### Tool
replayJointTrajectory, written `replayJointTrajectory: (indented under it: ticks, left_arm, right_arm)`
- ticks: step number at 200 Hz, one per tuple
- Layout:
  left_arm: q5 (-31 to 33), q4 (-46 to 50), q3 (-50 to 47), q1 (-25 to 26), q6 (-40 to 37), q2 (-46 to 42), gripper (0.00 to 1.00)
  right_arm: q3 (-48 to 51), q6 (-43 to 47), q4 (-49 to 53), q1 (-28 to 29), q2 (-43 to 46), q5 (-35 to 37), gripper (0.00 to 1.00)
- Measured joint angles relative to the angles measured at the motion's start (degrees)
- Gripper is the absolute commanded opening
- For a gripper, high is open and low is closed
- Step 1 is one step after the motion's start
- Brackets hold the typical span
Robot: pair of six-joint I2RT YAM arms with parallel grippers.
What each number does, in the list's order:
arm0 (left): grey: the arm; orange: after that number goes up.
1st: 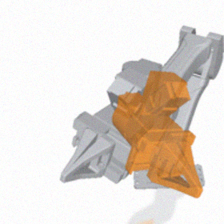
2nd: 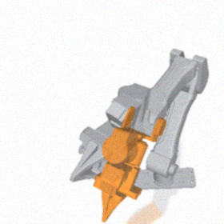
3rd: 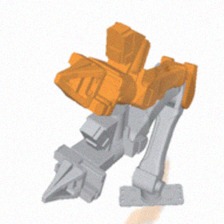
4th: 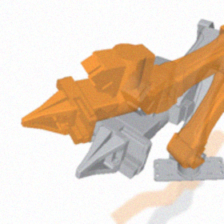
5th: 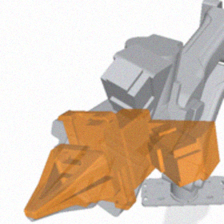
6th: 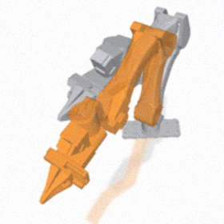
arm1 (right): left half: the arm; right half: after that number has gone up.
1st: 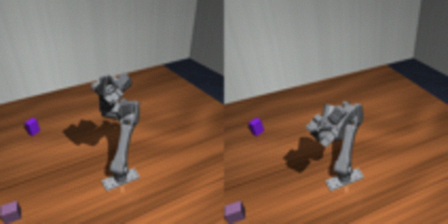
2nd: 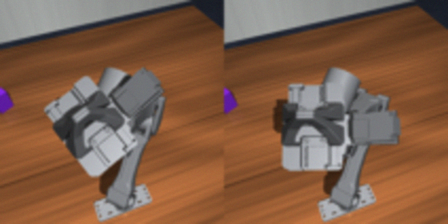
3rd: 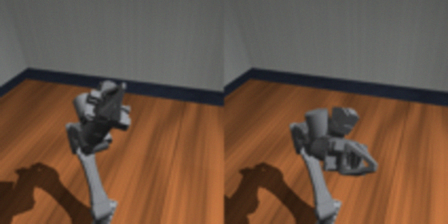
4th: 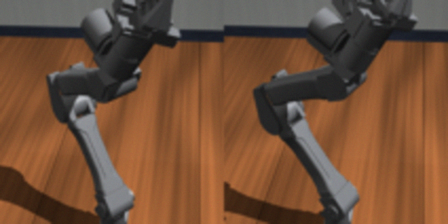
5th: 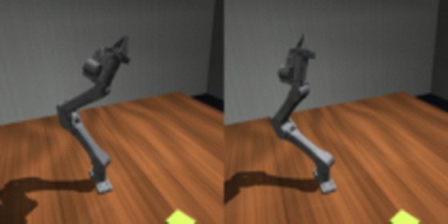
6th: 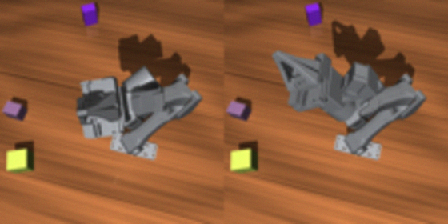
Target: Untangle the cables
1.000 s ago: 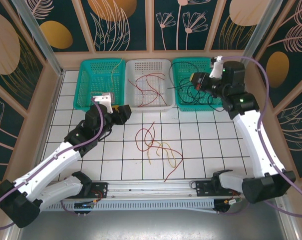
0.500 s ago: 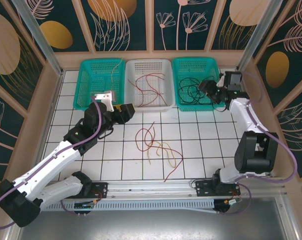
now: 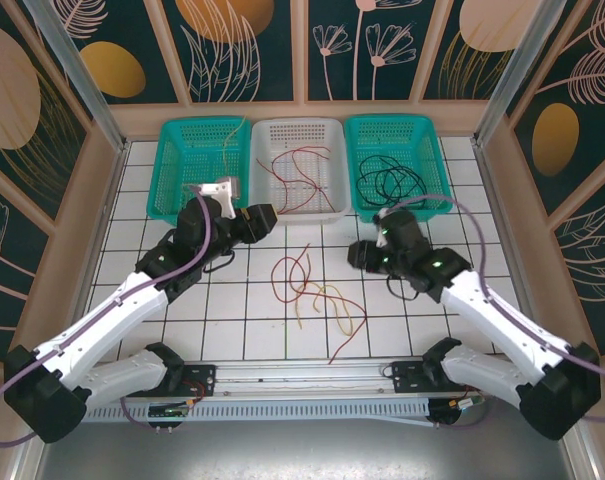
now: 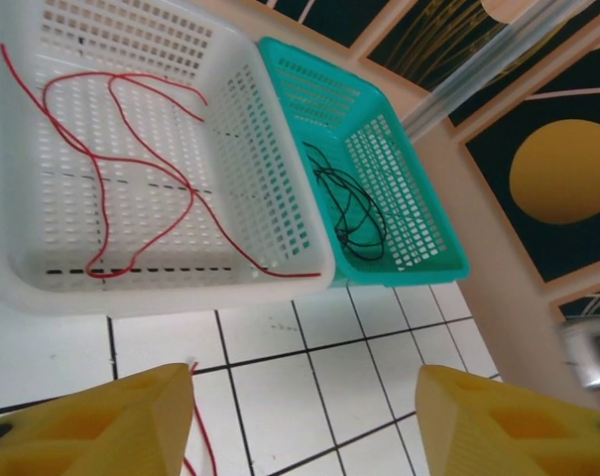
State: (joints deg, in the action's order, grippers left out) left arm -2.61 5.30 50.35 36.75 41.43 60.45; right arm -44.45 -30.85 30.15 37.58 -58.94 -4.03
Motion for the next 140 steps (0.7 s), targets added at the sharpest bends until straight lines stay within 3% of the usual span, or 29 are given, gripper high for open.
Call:
replayJointTrajectory:
  ticks: [47, 82, 112, 140]
  left_arm:
    - [-1.62, -0.52, 1.05, -0.24, 1.25, 0.26, 0.5]
    - [-2.43, -0.68, -0.72, -2.71, 4.11, -0.96, 0.46]
    - [-4.35, -0.61, -4.61, -8.31, 8.52, -1.31, 0.42]
    - [-5.16, 0.2, -6.78, -10.19, 10.75, -1.46, 0.42]
  right_arm:
    - [1.27, 0.37, 2.21, 11.47, -14.58, 2.1, 0.41]
    - [-6.38, 2.82, 1.53, 17.73, -25.31, 3.8, 0.39]
    - [-13.9, 5.11, -2.03, 19.65, -33.62, 4.09, 0.26]
    - [-19.1, 4.96, -4.07, 19.63, -40.85, 3.98, 0.24]
